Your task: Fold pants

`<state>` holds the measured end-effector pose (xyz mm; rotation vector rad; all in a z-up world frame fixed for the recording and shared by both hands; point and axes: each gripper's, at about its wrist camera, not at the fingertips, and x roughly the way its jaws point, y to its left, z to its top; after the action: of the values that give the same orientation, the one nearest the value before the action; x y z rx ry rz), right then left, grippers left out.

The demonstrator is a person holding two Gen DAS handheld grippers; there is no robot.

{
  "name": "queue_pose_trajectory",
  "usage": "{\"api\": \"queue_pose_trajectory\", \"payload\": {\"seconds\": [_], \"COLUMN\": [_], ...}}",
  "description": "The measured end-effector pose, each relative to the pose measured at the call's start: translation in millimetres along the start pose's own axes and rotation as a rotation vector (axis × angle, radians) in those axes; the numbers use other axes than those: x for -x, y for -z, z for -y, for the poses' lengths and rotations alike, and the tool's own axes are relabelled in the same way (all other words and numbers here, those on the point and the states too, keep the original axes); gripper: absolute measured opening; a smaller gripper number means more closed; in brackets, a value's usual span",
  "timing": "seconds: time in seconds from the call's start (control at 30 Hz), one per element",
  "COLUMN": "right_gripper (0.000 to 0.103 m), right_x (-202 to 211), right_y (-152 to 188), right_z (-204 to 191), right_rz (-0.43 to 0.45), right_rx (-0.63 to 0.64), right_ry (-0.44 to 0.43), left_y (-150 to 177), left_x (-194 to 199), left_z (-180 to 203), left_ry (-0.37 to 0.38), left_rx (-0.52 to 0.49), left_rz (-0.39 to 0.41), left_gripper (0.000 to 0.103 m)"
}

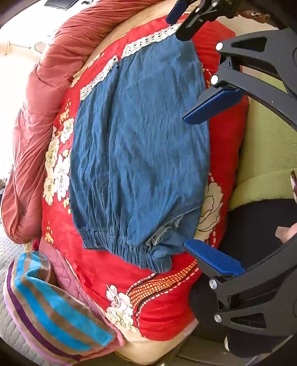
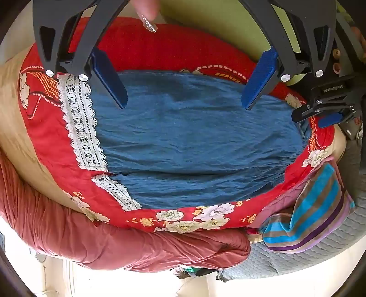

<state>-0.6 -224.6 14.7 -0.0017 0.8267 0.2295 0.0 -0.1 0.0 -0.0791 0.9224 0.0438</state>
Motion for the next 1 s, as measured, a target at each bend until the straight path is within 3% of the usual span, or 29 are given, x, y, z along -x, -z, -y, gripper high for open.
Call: {"api": "queue_pose_trajectory", "payload": {"seconds": [1.0], "right_gripper": [0.099], "right_x": [-3.0], "right_y": [3.9], "right_z": [-4.4], "right_rz": [-0.018], "right_rx": [-0.001], "right_ry": [0.001], "left_y": [3.3], "left_x": [-0.8], "left_z": [-5.5], "left_ry": [-0.007], "left_rx": [0.004], "left_rz": [-0.01], "left_gripper": [0.095]}}
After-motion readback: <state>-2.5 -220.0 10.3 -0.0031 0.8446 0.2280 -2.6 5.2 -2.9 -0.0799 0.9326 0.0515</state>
